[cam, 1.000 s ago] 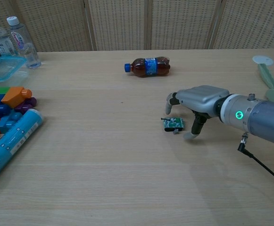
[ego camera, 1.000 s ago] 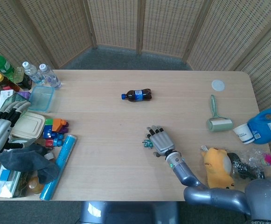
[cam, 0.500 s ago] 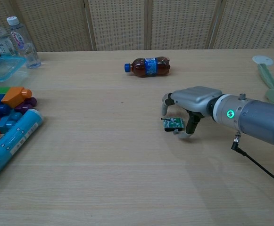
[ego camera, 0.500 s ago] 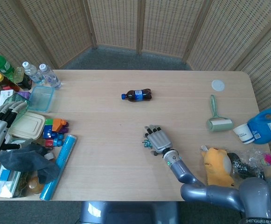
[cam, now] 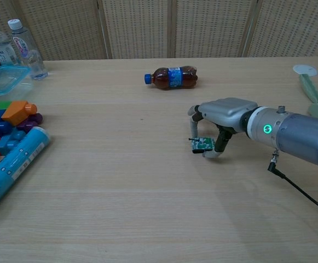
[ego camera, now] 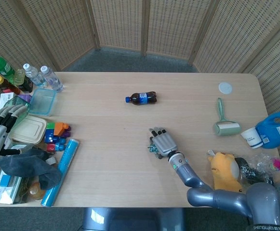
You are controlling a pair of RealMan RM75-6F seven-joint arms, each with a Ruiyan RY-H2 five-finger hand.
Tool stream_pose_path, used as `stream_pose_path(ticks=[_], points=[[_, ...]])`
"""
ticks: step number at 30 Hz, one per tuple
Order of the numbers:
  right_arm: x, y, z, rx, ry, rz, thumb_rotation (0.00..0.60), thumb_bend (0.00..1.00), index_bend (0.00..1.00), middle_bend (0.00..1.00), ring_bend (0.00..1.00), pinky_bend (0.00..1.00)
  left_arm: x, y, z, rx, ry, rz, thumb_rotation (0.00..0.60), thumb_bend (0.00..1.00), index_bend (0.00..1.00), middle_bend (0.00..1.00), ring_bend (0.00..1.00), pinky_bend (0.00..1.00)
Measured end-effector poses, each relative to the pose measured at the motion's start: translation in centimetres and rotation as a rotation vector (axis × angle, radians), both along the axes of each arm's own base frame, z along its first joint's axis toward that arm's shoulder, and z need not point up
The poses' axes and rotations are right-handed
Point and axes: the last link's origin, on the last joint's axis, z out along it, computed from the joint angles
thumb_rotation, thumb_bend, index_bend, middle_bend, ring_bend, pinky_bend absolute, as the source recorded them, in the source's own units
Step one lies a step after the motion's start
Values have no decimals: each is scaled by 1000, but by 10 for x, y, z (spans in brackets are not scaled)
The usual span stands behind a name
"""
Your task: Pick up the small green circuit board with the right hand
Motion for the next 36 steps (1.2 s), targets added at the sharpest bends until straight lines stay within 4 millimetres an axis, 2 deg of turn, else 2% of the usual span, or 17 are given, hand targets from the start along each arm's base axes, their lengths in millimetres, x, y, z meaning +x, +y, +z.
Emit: stream_pose_path(ticks=[6, 12, 18, 24, 30, 36], points=[[-2, -2, -3, 6, -2, -5, 600, 266, 411, 17, 0, 0, 0, -1, 1, 4, 1, 1, 512, 231, 0, 0, 0, 0], [-2, -3, -5, 9, -8, -7, 600, 310, 497, 68, 0, 0, -1, -2, 1, 4, 0, 1, 513, 232, 0, 0, 0, 0], [-1, -3, 0, -2, -13, 3, 600, 323, 557, 94, 0, 0, -1, -1, 0, 6, -6, -1, 514, 234, 0, 0, 0, 0], [1, -3, 6, -14, -15, 11, 600, 324, 566, 97, 0, 0, 0, 0, 0, 5, -7, -4, 513, 232, 0, 0, 0, 0], [4, -2, 20, -38, -22, 28, 600, 324, 559, 96, 0, 0, 1, 1, -2, 0, -6, -7, 513, 232, 0, 0, 0, 0], [12, -5, 46, -91, -32, 59, 600, 324, 558, 96, 0, 0, 3, 2, -4, -5, -6, -15, 513, 232, 0, 0, 0, 0]])
